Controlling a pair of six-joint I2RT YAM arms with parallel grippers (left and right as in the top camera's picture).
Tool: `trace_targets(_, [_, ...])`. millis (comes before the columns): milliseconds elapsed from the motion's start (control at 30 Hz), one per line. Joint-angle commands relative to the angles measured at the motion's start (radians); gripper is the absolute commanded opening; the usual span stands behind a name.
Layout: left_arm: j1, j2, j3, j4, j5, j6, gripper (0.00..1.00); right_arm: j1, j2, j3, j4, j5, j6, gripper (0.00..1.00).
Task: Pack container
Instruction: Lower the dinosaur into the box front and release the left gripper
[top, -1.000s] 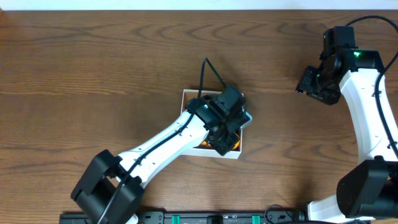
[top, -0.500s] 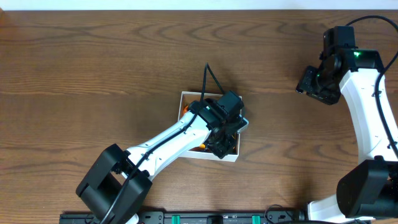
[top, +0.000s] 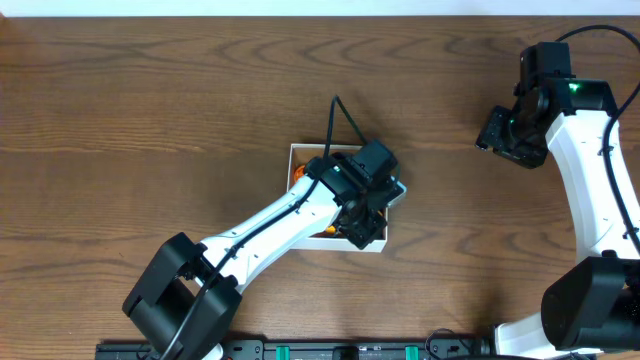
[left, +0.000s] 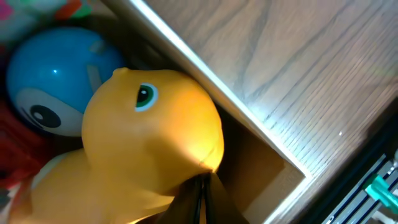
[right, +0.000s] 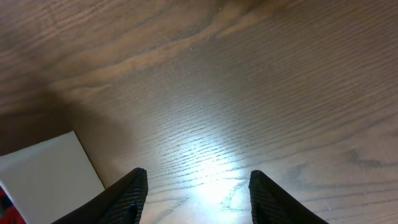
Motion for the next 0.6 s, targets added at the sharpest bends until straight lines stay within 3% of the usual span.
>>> trace_targets(0, [0.005, -0.003, 0.039, -0.007, -0.028, -0.002, 0.07, 0.003, 0.001, -0.003, -0.001, -0.003, 0.015, 0.56])
trace_targets(233, [0.005, -0.010, 0.042, -0.023, -0.029, -0.001, 0.07, 0.003, 0.001, -0.003, 0.000, -0.003, 0.015, 0.56])
trace_targets(500, [0.005, -0.072, 0.044, -0.021, -0.158, -0.001, 0.08, 0.003, 0.001, -0.003, 0.002, -0.002, 0.015, 0.56])
trace_targets(567, [0.005, -0.093, 0.044, -0.021, -0.166, 0.000, 0.17, 0.003, 0.001, -0.003, 0.002, -0.002, 0.015, 0.56])
